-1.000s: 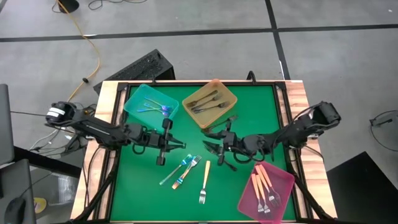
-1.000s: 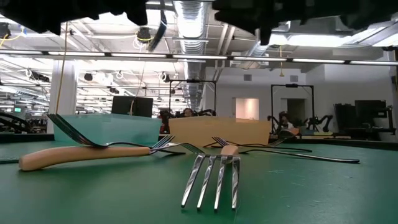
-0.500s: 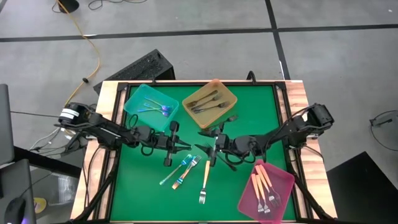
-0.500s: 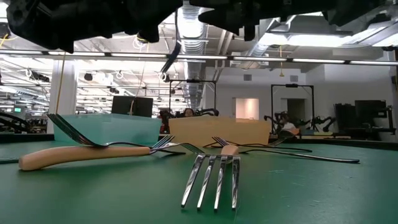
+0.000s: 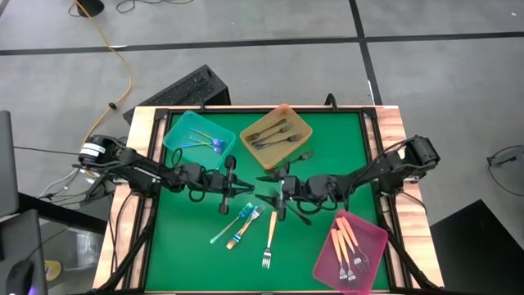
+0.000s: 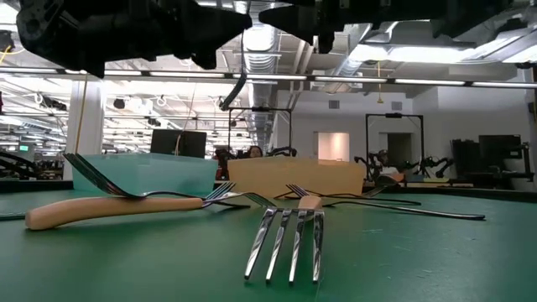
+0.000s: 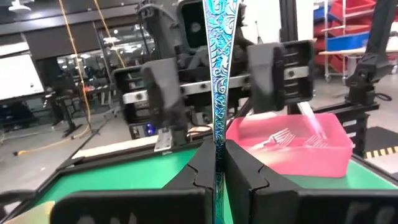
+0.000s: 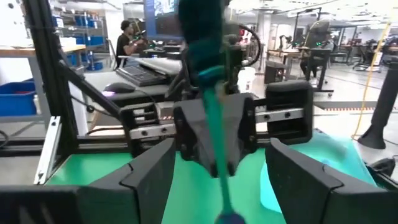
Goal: Sort silverware by color (type)
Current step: Put the blue fork into the blue bin
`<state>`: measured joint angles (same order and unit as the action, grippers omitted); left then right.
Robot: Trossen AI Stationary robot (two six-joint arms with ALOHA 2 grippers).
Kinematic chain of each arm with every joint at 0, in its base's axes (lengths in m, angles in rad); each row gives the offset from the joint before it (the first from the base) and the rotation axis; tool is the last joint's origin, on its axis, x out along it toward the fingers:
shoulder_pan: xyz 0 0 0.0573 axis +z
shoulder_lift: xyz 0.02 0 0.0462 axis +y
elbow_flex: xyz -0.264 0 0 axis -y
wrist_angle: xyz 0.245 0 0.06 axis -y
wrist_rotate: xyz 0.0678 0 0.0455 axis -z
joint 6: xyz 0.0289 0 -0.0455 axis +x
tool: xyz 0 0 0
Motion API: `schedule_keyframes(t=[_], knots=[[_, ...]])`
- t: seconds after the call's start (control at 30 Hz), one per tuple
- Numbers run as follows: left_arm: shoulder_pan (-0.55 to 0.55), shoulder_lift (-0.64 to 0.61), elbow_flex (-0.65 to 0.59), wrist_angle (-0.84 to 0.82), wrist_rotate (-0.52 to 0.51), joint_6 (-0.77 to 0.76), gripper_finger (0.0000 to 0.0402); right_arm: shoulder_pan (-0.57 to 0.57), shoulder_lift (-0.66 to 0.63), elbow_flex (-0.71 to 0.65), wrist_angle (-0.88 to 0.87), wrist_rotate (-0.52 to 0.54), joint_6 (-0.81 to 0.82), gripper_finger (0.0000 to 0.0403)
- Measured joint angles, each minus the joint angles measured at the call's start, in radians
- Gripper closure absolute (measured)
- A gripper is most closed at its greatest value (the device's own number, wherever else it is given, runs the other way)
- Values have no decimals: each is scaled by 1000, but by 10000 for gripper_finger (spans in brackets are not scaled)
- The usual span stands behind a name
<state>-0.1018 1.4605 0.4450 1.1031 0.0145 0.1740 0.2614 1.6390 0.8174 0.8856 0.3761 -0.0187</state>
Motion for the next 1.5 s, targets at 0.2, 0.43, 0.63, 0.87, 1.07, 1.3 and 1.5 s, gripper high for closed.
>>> schedule_keyframes(t=[0.2,0.43,0.63,0.87,1.07,1.3,1.5], knots=[[0,0,0,9,4,1,401,-24,10,60,-47,-17,3,133],[0,0,0,6,7,1,401,-49,18,117,-157,-36,17,138],[1,0,0,3,4,11,401,-48,19,127,-181,-22,11,216],[1,0,0,-1,-5,10,401,-47,18,127,-219,-21,-1,363],[1,0,0,-1,-5,-1,401,-47,18,127,-219,-14,7,362],[0,-4,0,-74,-99,-96,359,-49,19,126,-263,35,52,362],[-36,-5,0,-147,-140,-113,292,-48,19,126,-293,69,81,362]])
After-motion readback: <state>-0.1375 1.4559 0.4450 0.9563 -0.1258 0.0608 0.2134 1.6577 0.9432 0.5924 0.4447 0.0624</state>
